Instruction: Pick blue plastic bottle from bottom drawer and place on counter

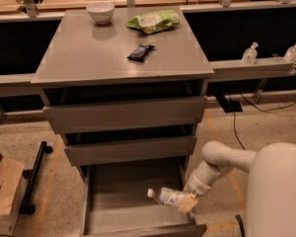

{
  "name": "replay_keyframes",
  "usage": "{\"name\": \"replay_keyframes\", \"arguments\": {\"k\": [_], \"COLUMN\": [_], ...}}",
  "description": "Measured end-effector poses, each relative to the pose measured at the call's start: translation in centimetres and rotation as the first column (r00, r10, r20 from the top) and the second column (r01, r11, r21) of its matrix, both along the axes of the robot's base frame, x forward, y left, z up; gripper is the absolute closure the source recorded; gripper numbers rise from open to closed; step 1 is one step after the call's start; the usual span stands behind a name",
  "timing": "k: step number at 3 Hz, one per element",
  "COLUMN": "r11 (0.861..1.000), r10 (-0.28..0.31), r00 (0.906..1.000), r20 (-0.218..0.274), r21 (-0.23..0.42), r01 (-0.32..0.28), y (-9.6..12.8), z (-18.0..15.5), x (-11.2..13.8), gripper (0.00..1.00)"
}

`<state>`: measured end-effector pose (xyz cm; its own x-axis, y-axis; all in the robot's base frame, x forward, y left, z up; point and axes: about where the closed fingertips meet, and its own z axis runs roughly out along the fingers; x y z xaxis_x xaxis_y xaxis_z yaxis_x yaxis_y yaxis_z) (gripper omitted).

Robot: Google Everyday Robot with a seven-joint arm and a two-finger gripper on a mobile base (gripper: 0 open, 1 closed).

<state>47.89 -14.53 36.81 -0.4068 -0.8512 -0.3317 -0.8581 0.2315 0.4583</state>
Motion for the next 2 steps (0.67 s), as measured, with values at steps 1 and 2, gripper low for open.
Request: {"name": "replay_keyframes", "arguments": {"k": [1, 2], "r11": [0.999, 0.998], "r10": [0.048, 0.055], "r00": [0.9973, 0.9967], "r20": [0.056, 0.059], "r21": [-0.027, -0.029], "r01": [-0.047, -0.054], "y": [-1.0, -1.1], "z": [6.6, 7.6], "x": [2.8, 2.9], "gripper": [1.00, 1.00]}}
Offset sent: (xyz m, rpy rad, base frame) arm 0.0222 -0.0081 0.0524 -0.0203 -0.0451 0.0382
